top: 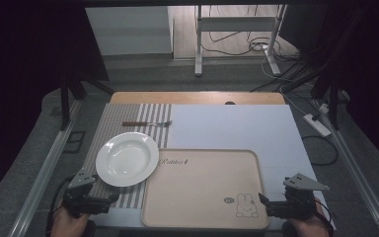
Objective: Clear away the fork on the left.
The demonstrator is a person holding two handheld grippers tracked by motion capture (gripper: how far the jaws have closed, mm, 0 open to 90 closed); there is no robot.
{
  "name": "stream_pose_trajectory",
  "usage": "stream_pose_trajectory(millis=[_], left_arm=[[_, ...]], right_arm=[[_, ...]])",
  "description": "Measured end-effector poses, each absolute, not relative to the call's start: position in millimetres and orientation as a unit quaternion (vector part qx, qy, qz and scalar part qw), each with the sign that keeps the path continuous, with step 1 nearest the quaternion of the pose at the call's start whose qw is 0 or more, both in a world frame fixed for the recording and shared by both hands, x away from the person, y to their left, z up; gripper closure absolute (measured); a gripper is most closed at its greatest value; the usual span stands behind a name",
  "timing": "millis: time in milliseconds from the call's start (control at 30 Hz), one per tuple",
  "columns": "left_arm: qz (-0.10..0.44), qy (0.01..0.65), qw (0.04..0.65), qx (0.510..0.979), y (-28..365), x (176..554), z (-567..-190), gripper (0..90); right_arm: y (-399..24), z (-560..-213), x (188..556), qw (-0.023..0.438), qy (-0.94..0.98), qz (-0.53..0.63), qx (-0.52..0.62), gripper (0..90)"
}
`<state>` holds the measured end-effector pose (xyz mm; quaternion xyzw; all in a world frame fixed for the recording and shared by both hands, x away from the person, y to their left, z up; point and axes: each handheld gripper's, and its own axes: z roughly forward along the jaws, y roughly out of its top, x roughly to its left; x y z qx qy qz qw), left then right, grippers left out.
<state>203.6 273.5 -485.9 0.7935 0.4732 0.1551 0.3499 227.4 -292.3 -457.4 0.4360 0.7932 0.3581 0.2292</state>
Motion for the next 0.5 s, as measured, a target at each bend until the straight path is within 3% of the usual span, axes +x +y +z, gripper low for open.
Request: stream_pose_trajectory(millis=[500], left_arm=[[0.144, 0.458, 0.321, 0.816, 265, 222, -491, 0.0]], right_arm=[[-290, -458, 227, 0.234, 0.8, 0.351, 0.428, 0.0]])
